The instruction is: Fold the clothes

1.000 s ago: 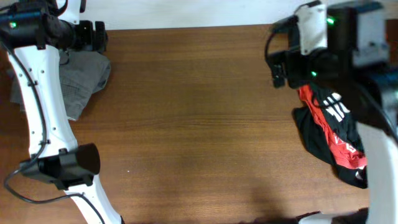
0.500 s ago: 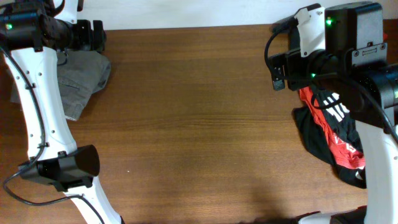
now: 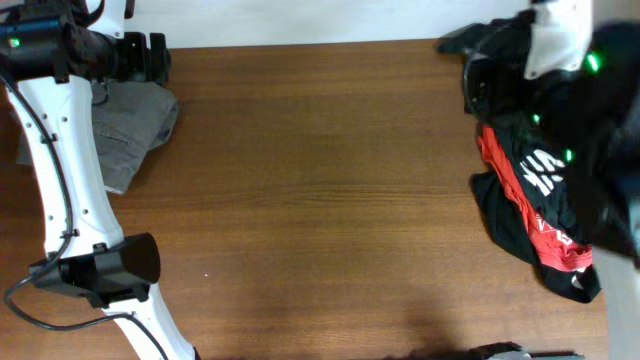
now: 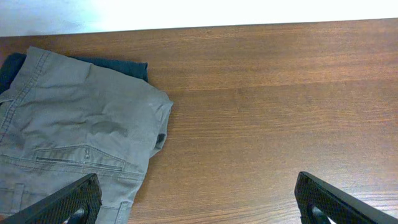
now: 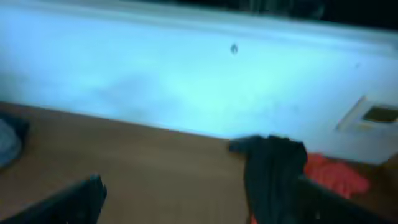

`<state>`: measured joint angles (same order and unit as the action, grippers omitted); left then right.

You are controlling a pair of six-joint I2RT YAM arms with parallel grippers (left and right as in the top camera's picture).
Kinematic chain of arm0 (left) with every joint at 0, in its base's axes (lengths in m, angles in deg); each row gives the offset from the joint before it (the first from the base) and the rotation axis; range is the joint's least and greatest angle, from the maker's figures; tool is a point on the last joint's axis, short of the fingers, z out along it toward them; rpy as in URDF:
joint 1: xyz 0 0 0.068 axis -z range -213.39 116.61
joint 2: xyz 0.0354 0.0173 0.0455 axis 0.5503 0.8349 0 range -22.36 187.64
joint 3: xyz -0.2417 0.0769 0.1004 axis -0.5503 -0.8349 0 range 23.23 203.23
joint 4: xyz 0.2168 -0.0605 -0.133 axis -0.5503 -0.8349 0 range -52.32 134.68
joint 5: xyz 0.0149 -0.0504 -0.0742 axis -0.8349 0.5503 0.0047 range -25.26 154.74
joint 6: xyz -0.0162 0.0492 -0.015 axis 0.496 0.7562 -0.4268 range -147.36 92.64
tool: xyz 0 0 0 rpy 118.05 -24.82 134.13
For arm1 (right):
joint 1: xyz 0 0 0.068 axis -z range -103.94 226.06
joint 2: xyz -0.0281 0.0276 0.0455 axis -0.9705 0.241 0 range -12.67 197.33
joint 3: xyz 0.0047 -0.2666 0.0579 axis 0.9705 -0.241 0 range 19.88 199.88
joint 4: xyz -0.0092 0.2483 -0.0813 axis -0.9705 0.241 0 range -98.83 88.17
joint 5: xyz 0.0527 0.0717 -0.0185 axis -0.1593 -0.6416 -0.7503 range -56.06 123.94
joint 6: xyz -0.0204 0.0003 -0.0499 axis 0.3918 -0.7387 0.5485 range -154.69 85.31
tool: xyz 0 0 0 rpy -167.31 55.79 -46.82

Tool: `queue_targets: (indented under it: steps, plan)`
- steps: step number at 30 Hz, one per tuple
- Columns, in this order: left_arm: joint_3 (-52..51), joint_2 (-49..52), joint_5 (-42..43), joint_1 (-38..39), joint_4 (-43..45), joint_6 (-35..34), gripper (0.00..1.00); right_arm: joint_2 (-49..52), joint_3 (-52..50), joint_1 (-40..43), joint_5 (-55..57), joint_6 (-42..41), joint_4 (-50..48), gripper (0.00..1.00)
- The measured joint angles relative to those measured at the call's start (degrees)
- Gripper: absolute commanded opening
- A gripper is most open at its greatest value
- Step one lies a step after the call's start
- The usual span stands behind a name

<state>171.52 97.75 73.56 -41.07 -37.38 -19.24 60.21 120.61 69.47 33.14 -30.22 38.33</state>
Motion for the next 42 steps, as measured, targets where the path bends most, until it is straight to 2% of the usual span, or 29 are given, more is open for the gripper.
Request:
queue_targets:
  steps: [1, 2, 3, 4, 10, 16, 21, 29, 42]
  plan:
    - [0.00, 0.00, -0.02, 0.00, -0.04, 0.00, 0.99, -1.97, -3.43, 0.39, -0.44, 0.02, -3.61, 0.99]
    - [0.00, 0.00, -0.04, 0.02, 0.00, -0.02, 0.99, -7.76, -14.69, 0.94, -1.38, 0.04, -15.85, 0.99]
    - [0.00, 0.00, -0.04, 0.00, -0.02, 0.00, 0.99, -9.46, -17.68, 0.94, -1.51, 0.02, -17.27, 0.99]
    - [0.00, 0.00, -0.07, 0.00, -0.02, -0.02, 0.99, -13.75, -25.53, 0.98, -1.70, 0.31, -23.06, 0.99]
    - [-0.02, 0.00, 0.00, 0.00, -0.07, 0.00, 0.99, -29.49, -51.45, 3.10, -1.68, 0.70, -33.90, 0.99]
    - [-0.02, 0.00, -0.02, 0.00, 0.00, 0.00, 0.99, -45.13, -70.27, 6.45, -1.70, 0.66, -37.62, 0.99]
    - [-0.02, 0.00, 0.00, 0.00, -0.04, 0.00, 0.99, -54.49, -80.54, 7.28, -1.70, -0.35, -39.06, 0.99]
    - [-0.02, 0.00, -0.02, 0.00, -0.04, 0.00, 0.99, -61.99, -92.17, 7.32, -1.70, -2.62, -45.18, 0.99]
    - [-0.02, 0.00, 0.00, 0.00, -0.04, 0.00, 0.99, -71.41, -100.00, 7.32, -0.94, -3.21, -42.88, 0.99]
